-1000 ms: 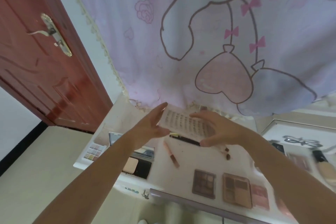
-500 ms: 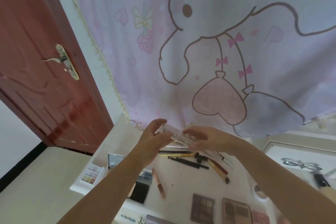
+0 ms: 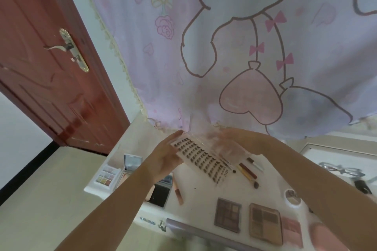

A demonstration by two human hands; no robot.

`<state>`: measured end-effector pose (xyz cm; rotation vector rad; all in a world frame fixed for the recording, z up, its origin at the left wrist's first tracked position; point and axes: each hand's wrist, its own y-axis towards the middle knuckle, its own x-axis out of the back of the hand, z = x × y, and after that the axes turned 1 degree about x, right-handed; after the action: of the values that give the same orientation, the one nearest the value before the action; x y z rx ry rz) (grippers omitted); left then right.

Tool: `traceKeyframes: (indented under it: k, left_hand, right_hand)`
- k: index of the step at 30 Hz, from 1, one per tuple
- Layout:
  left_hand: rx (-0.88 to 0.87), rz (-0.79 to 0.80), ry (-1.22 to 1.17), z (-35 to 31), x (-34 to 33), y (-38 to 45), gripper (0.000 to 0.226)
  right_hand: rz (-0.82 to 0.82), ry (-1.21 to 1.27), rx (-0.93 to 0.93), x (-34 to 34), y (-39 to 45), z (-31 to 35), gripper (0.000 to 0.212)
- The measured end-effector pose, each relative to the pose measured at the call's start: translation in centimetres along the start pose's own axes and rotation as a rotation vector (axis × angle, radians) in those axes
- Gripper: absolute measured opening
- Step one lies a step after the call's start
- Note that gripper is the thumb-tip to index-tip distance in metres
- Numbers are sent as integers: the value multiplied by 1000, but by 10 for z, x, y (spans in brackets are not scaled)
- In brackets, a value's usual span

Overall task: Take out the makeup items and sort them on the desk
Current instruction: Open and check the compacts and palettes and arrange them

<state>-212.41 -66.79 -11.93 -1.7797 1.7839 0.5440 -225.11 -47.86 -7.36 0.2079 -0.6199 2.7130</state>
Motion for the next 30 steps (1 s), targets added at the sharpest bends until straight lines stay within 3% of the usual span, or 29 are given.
traceKeyframes:
  k: [3, 6, 9, 12, 15, 17, 19, 23, 26, 29, 30]
  left_hand:
    - [103, -43, 63, 6, 25, -13, 59]
    - [194, -96, 51, 13, 51, -34, 62]
    - [223, -164, -55, 22, 75, -60, 59]
    - [135, -274, -107, 28, 96, -83, 60]
    - [-24, -360, -103, 30, 108, -100, 52]
    - [-119, -388, -104, 28, 110, -104, 45]
    - [-189, -401, -115, 26, 110, -107, 40]
    - [-232, -507, -141, 26, 113, -109, 47]
    - [-243, -618, -179, 27, 120, -110, 49]
    - [-240, -681, -191, 22, 117, -106, 14]
    - [-245, -700, -191, 23, 118, -104, 21]
  right_hand:
    - [113, 410, -56, 1, 17, -26, 76]
    - [218, 675, -101, -6, 40, -54, 64]
    - [131, 701, -186, -23, 63, -72, 60]
    - [11, 726, -201, -40, 82, -72, 42]
    - [-261, 731, -197, -48, 101, -73, 32]
    - [-406, 630, -245, -61, 111, -75, 31]
    - [-432, 289, -318, -81, 116, -81, 22]
    - [-226, -506, -307, -128, 119, -102, 12]
    - [-215, -585, -280, -153, 122, -112, 16]
    - [-221, -656, -267, -160, 128, -110, 19]
    - [-226, -672, -271, -158, 128, -107, 18]
